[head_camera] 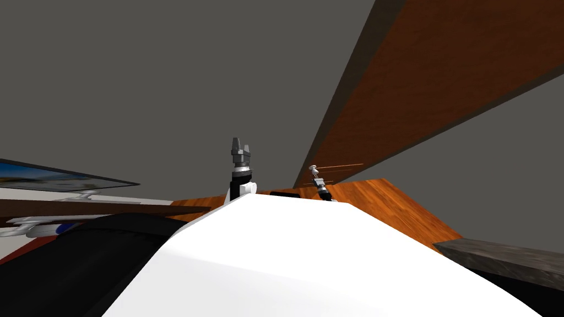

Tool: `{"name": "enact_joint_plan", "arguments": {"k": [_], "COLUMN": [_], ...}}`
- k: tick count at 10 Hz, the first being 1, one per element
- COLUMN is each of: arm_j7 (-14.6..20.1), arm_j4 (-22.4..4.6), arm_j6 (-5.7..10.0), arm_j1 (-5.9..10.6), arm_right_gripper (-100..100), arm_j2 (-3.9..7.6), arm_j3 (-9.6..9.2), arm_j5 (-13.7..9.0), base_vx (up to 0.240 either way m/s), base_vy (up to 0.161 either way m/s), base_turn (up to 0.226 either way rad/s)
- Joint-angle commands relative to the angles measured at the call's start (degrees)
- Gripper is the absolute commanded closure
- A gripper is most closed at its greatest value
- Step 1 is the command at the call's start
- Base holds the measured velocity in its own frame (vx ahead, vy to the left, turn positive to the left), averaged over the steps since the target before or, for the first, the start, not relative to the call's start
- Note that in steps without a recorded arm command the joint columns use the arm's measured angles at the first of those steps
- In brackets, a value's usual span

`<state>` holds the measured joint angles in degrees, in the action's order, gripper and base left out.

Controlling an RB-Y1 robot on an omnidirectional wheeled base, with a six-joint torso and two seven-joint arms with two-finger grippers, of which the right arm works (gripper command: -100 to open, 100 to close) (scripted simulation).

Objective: Pull the door open

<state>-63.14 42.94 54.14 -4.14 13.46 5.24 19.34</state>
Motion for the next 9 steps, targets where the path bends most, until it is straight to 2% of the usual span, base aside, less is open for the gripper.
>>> {"name": "enact_joint_plan", "arguments": {"k": [1,3,6,7,8,9], "arm_j7": [0.3,0.8,1.3,1.2,1.0,0.9], "arm_j4": [0.5,0.8,1.0,1.0,-1.1,-1.8], "arm_j6": [0.29,0.89,1.56,1.45,1.99,2.16], "arm_j1": [-0.45,-0.70,-0.99,-1.04,0.35,0.84], "arm_right_gripper": [-100,-100,-100,-100,-100,-100], "arm_j2": [0.52,1.45,2.49,2.30,2.49,2.54], "arm_j3": [0.02,0.13,0.25,0.23,1.10,1.40], "arm_j5": [0.0,-0.1,-0.2,-0.2,-0.4,-0.4], "base_vx": [-0.178,-0.172,-0.184,-0.086,0.070,0.141], "base_vy": [0.047,0.001,-0.050,-0.035,0.037,0.037], "base_turn": [0.016,-0.006,-0.012,-0.003,0.110,0.089]}}
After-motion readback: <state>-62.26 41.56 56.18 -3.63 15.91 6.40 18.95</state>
